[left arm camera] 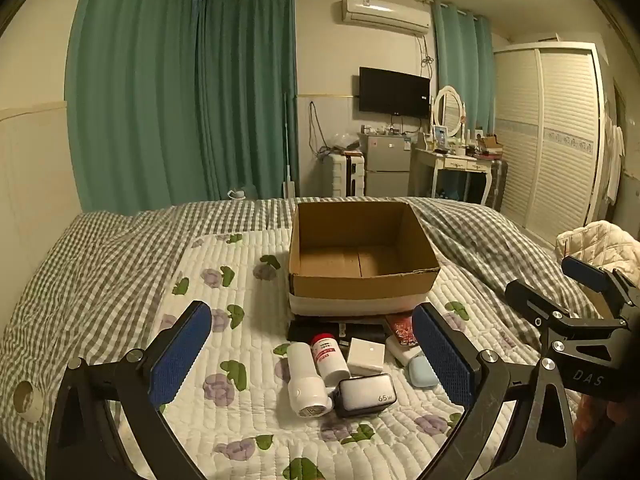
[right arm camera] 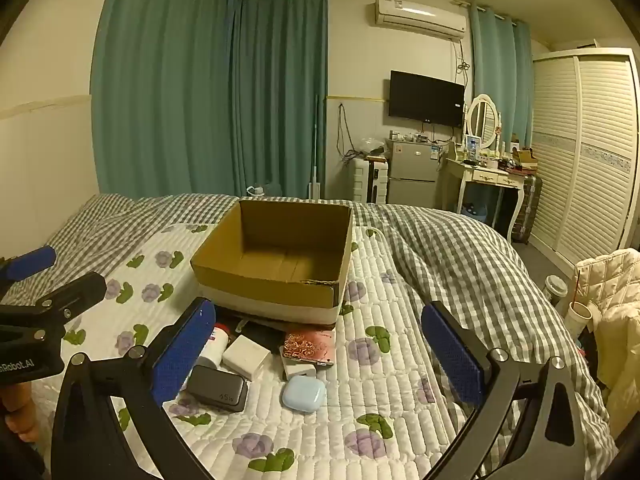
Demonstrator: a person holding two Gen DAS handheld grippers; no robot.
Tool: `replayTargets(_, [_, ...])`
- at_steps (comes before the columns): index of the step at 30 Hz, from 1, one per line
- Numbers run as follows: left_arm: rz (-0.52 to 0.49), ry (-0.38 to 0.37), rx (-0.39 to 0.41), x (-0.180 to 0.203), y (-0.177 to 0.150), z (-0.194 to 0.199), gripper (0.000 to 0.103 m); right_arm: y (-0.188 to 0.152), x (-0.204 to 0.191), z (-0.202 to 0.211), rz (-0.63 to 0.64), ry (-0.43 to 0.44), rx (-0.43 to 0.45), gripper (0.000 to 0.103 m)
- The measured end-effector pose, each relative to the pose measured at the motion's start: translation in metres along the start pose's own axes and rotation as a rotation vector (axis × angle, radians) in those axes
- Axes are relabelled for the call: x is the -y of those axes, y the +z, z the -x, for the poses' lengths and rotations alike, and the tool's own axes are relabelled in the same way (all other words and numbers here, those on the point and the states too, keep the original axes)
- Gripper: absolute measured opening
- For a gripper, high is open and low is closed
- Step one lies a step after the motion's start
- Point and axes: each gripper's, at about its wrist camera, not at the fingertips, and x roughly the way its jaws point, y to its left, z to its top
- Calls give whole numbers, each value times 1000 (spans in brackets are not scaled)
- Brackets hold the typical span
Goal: Organize rigid objects
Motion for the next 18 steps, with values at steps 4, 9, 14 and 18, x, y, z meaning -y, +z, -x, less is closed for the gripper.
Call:
replayTargets(4, [-15, -10, -9, 12, -6, 0, 102, 0, 2, 0, -7, -2, -7, 103])
replayTargets(9, [-2, -15, -17, 1, -3, -5, 102, -4, 0, -6, 5, 12, -19, 103])
replayTargets(14, [-8, -11, -14, 2, 0, -4, 102, -4, 0, -8, 0, 18, -30, 103])
replayTargets(18, [-8, -7, -15, 2, 0, -4, 102, -6, -1, -8, -1, 19, -32, 103])
